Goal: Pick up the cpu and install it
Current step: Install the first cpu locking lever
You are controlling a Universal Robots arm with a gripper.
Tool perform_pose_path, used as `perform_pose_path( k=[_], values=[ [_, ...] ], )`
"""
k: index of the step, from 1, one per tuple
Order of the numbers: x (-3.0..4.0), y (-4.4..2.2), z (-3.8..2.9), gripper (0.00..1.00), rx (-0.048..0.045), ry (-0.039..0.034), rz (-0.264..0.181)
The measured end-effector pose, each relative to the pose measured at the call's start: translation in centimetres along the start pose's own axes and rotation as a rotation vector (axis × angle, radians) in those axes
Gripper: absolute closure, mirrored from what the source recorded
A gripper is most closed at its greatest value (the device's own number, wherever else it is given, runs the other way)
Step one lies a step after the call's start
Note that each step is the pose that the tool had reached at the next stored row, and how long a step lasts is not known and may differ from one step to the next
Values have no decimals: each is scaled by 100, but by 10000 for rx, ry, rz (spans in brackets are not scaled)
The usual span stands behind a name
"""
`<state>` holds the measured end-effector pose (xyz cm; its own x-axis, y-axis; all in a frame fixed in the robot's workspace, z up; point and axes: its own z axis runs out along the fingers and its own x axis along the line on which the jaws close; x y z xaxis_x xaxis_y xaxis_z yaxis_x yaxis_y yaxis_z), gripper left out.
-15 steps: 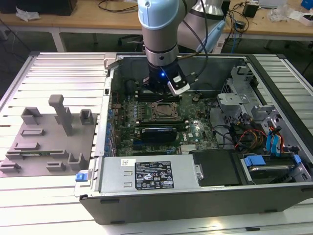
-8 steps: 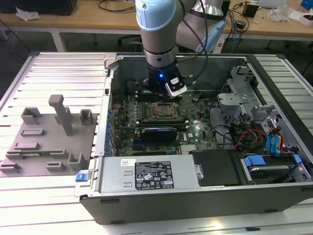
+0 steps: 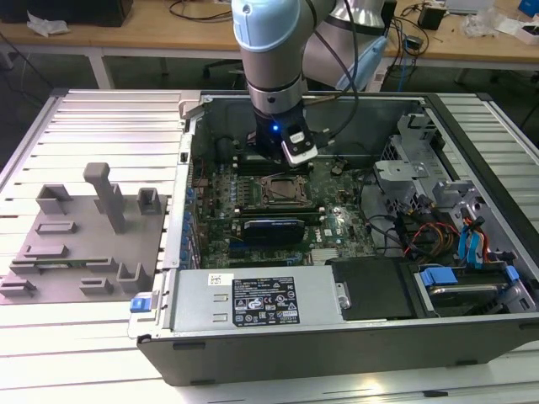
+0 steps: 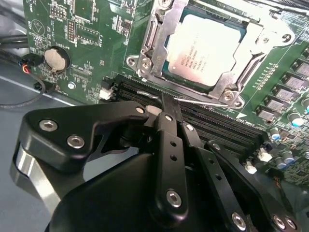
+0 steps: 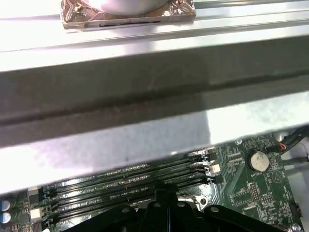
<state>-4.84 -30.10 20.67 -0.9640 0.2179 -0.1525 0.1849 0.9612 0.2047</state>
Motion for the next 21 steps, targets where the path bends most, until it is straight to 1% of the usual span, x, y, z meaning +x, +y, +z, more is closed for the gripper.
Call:
perform_pose_path(
  k=[1,2,4,5,7,8,9,10,11,12,13,14,15,16,17,18,20,21],
  values=[
    [2,-1,6,89,6,-6,18],
    [10,-12,55,89,44,-59,86],
    [15,-19,91,89,137,-110,122],
    [17,-22,103,89,142,-122,130],
    [17,-22,105,89,133,-122,134],
    [15,-22,105,89,111,-118,137],
    [16,-22,105,89,59,-107,147],
    [14,-20,95,89,46,-105,149],
    [11,-16,77,89,47,-108,149],
    [2,-5,26,89,77,-111,142],
    [-2,1,-3,89,132,-121,132],
    [-7,9,-36,89,263,-149,105],
    [-9,9,-46,89,387,-172,80],
    [-13,-1,-53,89,557,-197,46],
    [-18,-27,-59,89,673,-209,25],
    [-23,-50,-63,89,723,-214,16],
    [-34,-99,-71,89,788,-219,6],
    [-43,-136,-78,89,830,-225,-3]
  ],
)
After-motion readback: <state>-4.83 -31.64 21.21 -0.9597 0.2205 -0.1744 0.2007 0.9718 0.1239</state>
